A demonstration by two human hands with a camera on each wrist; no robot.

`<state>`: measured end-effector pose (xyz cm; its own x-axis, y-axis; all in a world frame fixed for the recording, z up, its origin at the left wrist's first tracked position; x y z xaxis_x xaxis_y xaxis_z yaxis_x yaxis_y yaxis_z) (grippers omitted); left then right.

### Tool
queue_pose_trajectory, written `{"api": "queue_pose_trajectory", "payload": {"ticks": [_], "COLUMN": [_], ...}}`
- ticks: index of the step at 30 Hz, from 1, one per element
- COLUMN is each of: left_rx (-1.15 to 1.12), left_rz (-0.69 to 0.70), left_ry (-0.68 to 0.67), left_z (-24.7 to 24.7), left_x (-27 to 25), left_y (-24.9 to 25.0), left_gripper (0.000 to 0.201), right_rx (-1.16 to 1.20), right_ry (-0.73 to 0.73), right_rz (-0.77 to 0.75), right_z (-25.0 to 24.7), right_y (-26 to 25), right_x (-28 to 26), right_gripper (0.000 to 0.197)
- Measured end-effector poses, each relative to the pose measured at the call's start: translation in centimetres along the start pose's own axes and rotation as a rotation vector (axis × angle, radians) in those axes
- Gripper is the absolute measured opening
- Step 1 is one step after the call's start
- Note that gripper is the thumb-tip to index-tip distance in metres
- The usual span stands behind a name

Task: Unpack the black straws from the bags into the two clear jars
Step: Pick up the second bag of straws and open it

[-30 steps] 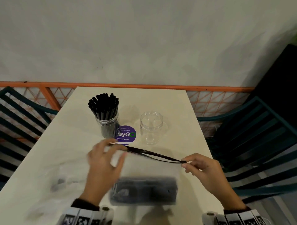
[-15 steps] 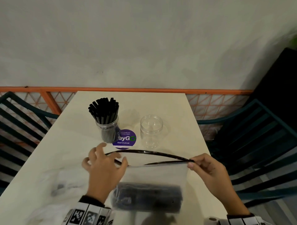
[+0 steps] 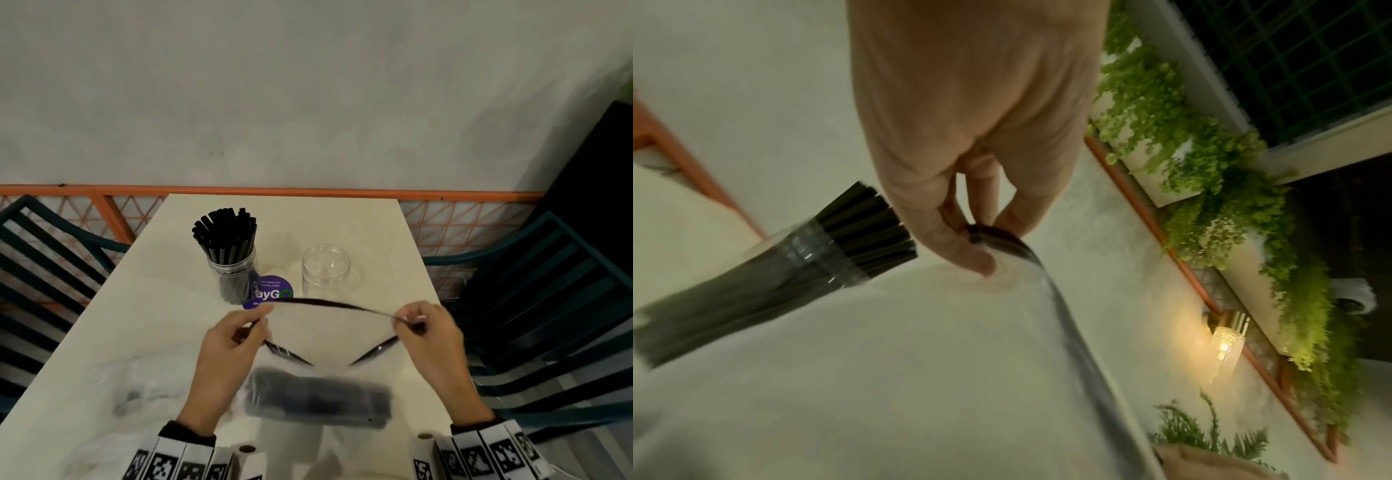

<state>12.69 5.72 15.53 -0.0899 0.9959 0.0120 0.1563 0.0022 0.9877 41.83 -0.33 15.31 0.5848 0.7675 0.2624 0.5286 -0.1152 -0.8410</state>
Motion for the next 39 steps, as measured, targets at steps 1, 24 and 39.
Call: {"api": "queue_pose_trajectory", "payload": {"ticks": [1,24,39], "left_rx": [-0.026,-0.401,-0.528], "left_rz": [0.056,-0.452,-0.394], "left_ry": [0.014,-0.285,-0.408], "left_z": [-0.4,2.3,2.5], "left_x": [0.2,0.6,1.5], "left_y": [1.5,-3.0,1.1], "left_gripper": [0.028,0.019,0.07], "right_rx": [0.068,1.048,0.822], "right_ry": [0.037,-0.498,-0.455], "right_rz": [-0.037,0.789,0.483], "right_z": [-0.8,4.4,2.7], "right_y": [-1.3,-1.0,-2.5], "right_x": [0.8,-2.3,1.1], "right_gripper": [0.033,0.023,0.039]}}
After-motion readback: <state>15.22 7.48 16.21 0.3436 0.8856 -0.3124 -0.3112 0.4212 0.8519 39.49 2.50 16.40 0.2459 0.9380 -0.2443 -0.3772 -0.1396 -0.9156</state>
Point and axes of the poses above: each hand's wrist, its own x-axis towards the middle knuckle, its own z-axis out of the palm, y = z × x, the point moved 9 cm from there along x, towards the middle knuckle, and after that the axes turned 7 degrees about y, right-handed, at the moved point
